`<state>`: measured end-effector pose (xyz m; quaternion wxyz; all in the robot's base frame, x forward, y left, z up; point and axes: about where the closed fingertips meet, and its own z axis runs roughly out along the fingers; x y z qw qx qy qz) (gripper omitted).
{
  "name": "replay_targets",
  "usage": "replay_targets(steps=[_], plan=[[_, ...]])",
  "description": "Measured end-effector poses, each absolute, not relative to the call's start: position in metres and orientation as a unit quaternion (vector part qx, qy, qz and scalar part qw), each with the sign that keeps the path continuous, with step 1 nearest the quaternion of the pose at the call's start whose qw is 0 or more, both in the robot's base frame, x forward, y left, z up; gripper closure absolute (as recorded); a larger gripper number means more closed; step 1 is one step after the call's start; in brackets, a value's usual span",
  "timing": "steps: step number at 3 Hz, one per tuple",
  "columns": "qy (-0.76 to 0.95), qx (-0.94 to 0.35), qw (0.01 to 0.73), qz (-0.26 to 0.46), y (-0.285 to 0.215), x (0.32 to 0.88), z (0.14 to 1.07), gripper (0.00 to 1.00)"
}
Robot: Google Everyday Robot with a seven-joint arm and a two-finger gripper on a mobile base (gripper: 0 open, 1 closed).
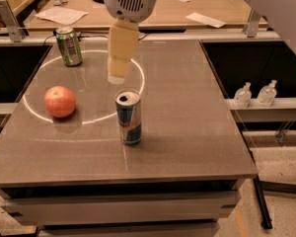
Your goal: Pick apple
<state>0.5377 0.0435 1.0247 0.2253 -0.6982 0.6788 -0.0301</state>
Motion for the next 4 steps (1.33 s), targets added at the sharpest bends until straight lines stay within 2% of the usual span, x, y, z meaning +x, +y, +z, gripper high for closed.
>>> replay_targets(steps=[2, 4], plan=[[0.679, -0.695, 0.236, -0.028, 0.047, 0.538, 1.025, 0.0], [0.67, -0.714, 0.205, -0.006, 0.085, 0.546, 0.991, 0.0]])
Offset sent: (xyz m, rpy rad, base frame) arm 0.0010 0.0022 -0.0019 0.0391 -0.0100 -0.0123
